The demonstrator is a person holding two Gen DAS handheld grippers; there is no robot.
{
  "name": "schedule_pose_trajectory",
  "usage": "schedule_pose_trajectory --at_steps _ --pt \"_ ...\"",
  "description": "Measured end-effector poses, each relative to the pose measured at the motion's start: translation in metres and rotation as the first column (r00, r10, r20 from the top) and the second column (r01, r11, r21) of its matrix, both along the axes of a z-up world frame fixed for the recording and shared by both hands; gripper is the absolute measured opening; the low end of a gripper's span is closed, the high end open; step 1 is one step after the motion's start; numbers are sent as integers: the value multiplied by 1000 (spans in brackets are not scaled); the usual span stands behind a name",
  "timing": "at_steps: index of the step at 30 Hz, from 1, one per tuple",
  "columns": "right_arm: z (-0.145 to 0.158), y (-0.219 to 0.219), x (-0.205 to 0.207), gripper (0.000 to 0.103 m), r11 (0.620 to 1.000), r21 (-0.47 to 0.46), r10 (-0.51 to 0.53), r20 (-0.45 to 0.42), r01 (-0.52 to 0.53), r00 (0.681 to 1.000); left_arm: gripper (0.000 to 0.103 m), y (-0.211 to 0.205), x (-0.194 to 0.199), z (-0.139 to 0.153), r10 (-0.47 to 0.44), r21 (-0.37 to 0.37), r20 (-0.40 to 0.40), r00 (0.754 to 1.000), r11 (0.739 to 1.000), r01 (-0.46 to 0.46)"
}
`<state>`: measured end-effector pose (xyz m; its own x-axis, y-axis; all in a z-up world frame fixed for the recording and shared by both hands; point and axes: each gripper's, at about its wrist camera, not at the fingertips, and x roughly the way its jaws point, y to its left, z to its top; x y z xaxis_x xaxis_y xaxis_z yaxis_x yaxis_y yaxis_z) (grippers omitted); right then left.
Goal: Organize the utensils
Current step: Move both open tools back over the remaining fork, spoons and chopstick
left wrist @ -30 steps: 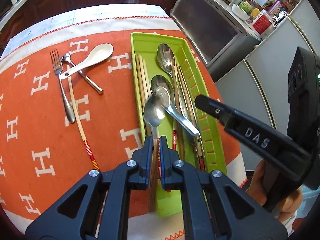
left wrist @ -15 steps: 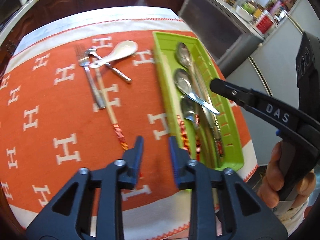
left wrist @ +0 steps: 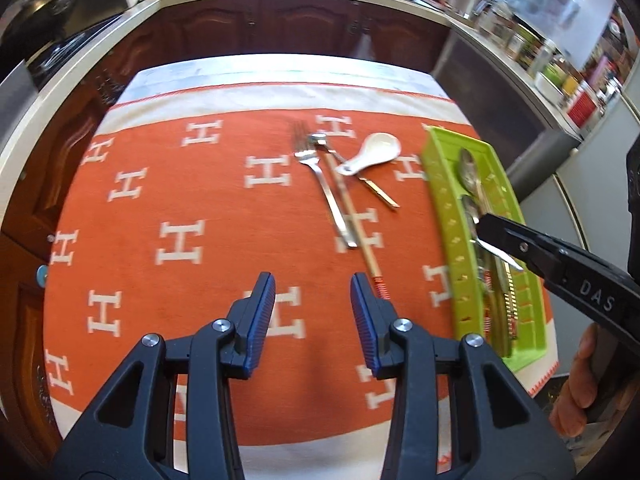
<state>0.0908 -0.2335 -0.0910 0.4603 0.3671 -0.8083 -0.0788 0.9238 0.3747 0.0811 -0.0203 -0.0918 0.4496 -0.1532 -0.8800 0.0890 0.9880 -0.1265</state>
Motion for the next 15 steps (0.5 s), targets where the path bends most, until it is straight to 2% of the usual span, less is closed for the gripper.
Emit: schedule_pose_trajectory --at_steps 8,10,12,15 --pt "-19 27 22 21 999 10 38 -43 -38 998 37 27 7 -21 49 -24 -33 998 998 -50" --pt "-25 29 29 21 999 14 38 -57 -37 998 38 28 10 -25 45 -24 -37 998 999 -46" --pt "-30 32 39 21 999 21 33 -72 -32 997 46 28 14 -29 42 -34 -39 998 999 -43" --pt "-36 32 55 21 999 45 15 -94 -10 995 48 29 25 -34 39 -55 -43 998 998 -41"
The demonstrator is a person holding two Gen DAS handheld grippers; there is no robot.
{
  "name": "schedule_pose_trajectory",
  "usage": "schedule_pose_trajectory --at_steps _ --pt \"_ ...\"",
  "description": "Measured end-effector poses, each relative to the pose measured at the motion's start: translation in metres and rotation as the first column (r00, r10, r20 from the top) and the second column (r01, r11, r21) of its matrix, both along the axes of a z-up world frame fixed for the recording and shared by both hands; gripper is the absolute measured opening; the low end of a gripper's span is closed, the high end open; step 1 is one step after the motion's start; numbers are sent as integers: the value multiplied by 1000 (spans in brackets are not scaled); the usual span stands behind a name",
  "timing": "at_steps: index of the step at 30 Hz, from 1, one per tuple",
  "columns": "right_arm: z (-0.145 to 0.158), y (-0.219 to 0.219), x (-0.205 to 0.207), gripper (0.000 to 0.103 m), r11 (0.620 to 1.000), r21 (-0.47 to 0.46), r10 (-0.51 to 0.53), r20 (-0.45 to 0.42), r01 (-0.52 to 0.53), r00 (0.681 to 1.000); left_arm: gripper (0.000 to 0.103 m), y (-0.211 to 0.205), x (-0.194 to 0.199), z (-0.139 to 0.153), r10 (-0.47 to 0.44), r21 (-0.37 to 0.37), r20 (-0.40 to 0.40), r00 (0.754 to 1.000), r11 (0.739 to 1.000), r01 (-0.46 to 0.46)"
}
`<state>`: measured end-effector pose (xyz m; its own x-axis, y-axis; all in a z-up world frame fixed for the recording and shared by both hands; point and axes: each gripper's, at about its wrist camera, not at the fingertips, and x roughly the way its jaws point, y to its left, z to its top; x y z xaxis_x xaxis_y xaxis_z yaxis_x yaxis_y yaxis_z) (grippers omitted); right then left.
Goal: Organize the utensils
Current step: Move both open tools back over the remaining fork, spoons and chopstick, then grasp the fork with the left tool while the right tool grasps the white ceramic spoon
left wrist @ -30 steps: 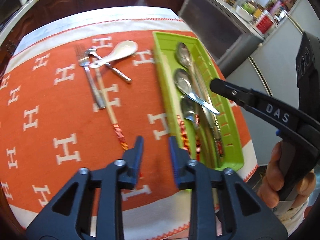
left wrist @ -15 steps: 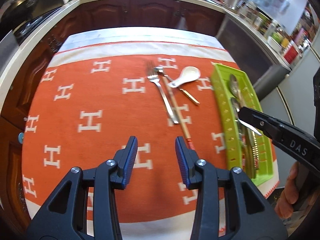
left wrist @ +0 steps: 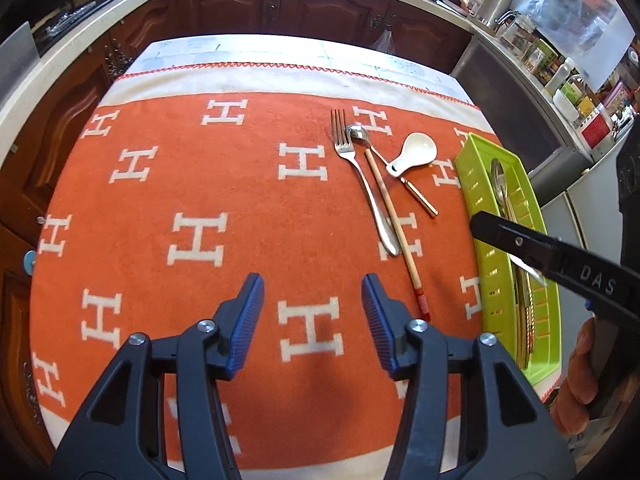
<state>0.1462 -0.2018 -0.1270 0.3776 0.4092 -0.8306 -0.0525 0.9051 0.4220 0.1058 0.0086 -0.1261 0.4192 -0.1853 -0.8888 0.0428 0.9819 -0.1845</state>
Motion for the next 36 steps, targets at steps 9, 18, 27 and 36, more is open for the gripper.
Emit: schedule_pose_trajectory --at_steps 9,18,27,36 --pt "-25 -16 69 35 987 52 -147 -82 151 986 48 -2 66 -20 6 -24 -22 1000 1000 -6" --pt "-59 -17 125 35 969 48 -231 -187 244 955 48 -10 137 -35 -1 8 -2 1000 1000 1" --pt "-89 -3 152 35 948 -74 -317 -219 308 923 48 -15 180 -63 -29 4 21 999 1000 29" --pt "-95 19 165 33 944 -141 -318 -143 299 937 48 -30 196 -71 -102 9 122 987 995 102"
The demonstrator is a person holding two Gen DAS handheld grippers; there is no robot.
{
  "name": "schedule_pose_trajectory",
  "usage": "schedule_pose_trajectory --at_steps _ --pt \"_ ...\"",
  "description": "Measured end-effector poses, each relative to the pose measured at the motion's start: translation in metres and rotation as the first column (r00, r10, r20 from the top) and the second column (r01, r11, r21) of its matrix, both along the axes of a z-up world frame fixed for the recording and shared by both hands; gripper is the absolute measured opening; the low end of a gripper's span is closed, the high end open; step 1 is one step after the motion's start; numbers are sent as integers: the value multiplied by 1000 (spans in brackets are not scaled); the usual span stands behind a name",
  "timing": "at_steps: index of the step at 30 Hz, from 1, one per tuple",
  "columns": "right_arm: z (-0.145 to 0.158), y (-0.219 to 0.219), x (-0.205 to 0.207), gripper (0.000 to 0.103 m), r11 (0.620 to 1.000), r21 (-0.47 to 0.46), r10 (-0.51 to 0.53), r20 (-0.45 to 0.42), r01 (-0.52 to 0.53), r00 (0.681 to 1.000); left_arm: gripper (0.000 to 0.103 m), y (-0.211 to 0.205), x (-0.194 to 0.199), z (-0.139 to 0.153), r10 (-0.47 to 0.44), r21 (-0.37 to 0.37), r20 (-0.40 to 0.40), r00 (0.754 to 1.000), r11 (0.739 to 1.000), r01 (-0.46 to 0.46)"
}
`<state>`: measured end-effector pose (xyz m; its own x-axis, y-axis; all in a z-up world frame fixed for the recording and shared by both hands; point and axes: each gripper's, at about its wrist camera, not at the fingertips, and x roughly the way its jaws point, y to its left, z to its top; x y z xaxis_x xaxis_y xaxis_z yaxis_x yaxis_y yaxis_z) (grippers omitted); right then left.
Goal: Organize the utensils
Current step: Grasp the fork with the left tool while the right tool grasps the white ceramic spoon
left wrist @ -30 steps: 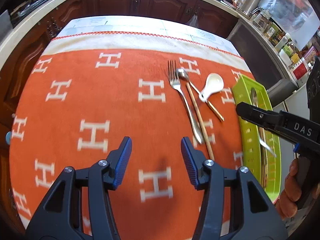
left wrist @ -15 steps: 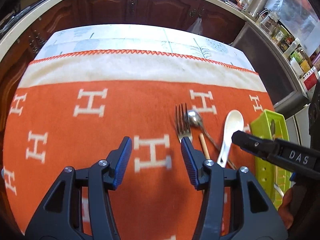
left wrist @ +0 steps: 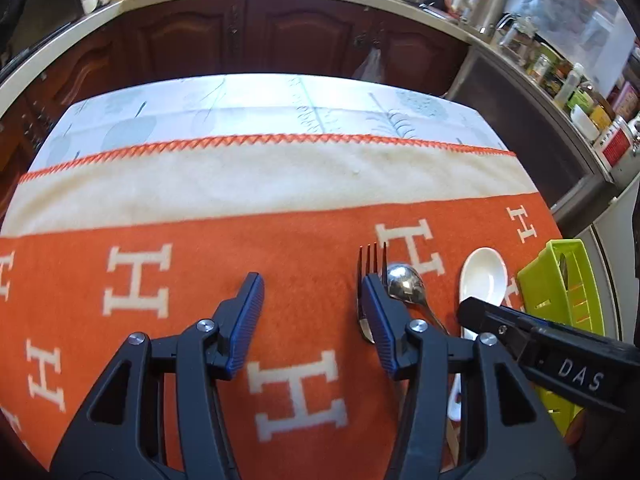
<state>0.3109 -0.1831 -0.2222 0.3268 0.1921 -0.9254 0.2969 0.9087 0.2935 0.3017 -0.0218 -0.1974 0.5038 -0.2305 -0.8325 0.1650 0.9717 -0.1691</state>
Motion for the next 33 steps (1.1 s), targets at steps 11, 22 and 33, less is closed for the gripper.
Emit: schedule_pose_trajectory --at_steps 11,22,33 --pt "3 -14 -9 4 998 8 70 32 -70 997 48 -9 3 -2 -78 -82 17 997 993 80" --pt "14 -31 -27 4 996 56 65 61 -68 996 14 -25 7 -7 -144 -83 68 987 985 149" --pt "42 -44 -60 4 988 133 60 130 -77 990 13 -6 -20 5 -105 -197 37 994 974 110"
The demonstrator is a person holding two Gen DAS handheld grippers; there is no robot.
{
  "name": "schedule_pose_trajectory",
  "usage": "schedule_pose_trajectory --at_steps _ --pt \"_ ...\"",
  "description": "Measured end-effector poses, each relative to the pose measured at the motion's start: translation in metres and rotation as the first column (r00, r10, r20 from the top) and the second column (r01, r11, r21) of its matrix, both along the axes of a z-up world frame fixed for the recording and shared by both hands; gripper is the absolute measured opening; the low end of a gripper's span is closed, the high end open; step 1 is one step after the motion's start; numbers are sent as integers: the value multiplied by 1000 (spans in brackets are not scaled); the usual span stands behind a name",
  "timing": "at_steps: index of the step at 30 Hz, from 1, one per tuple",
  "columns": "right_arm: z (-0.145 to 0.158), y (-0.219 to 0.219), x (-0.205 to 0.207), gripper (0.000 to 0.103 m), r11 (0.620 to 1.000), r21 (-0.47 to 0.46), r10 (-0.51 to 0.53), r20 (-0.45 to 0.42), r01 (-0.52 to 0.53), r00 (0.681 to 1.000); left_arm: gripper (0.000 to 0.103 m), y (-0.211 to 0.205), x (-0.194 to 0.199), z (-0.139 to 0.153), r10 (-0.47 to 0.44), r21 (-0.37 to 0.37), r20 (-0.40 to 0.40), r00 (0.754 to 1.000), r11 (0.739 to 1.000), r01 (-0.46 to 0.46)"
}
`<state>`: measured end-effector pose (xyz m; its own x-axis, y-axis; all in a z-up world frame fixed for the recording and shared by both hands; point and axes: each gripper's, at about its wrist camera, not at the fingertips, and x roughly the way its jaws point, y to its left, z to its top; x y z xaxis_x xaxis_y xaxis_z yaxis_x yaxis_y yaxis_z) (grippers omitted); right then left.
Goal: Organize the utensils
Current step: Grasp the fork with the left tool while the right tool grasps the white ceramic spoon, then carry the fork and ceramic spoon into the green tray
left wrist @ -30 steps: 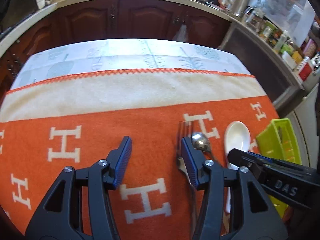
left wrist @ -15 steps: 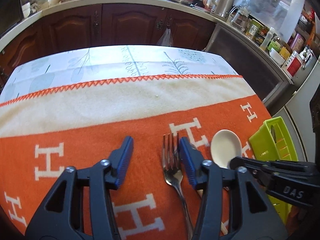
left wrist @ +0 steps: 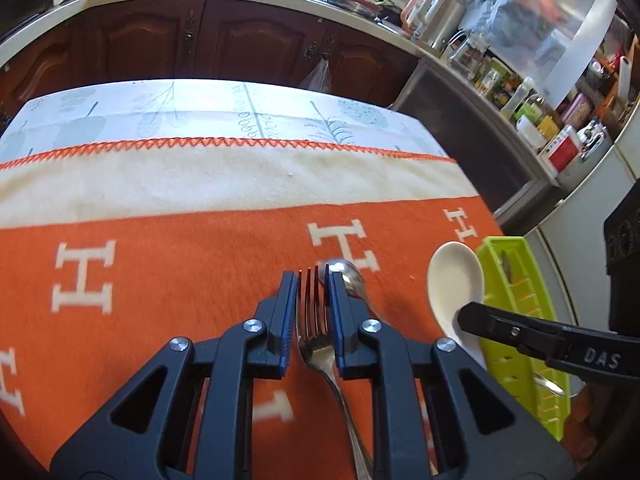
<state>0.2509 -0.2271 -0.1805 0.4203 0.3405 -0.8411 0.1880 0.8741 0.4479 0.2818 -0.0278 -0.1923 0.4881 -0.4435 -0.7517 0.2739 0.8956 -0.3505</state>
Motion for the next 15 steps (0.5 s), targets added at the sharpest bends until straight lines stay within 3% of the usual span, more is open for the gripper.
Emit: schedule_pose_trajectory --at_steps 7,11,15 --pt "6 -3 -26 4 1000 0 11 3 -11 1000 13 -17 -34 1 -63 108 -15 998 992 65" --pt "7 -7 -39 4 1000 1 16 1 -16 1000 13 -18 -45 -8 -75 78 -55 996 994 79" --pt "7 -12 -48 4 1000 6 18 1 -18 1000 13 -10 -45 -12 -92 -36 -109 990 995 89"
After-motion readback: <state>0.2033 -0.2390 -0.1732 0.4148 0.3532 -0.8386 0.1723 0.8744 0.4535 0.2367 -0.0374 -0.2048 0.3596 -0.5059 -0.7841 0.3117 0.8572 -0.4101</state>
